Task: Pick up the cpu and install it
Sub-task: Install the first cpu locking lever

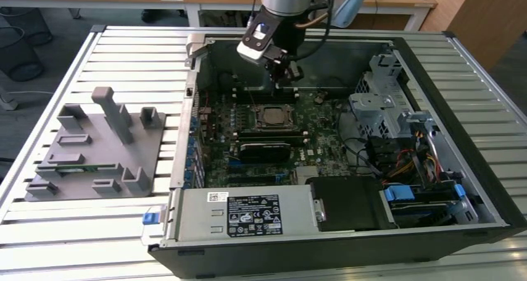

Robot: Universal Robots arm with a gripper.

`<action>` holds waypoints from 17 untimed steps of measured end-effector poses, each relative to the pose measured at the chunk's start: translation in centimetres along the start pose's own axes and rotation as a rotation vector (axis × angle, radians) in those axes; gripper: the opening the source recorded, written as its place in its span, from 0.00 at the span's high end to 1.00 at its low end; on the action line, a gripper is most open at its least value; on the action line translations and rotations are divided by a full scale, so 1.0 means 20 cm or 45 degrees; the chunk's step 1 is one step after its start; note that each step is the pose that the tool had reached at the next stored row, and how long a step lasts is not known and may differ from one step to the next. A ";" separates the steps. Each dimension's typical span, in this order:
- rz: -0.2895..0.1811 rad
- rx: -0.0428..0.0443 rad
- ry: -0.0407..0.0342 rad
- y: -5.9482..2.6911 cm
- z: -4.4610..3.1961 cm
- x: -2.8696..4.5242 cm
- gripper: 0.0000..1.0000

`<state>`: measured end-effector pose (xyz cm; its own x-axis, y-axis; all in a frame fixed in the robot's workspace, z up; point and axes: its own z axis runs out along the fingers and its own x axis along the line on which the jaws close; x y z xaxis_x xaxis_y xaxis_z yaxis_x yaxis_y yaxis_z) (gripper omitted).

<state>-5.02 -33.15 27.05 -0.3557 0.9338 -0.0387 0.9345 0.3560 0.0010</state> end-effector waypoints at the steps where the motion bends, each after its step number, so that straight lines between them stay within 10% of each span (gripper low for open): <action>1: -0.014 -0.001 0.0000 0.000 0.000 0.000 0.89; 17: -0.312 -0.012 0.0003 0.000 0.002 0.000 0.89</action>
<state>-5.02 -33.15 27.01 -0.5715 0.8197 -0.0387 0.8203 0.5719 0.0010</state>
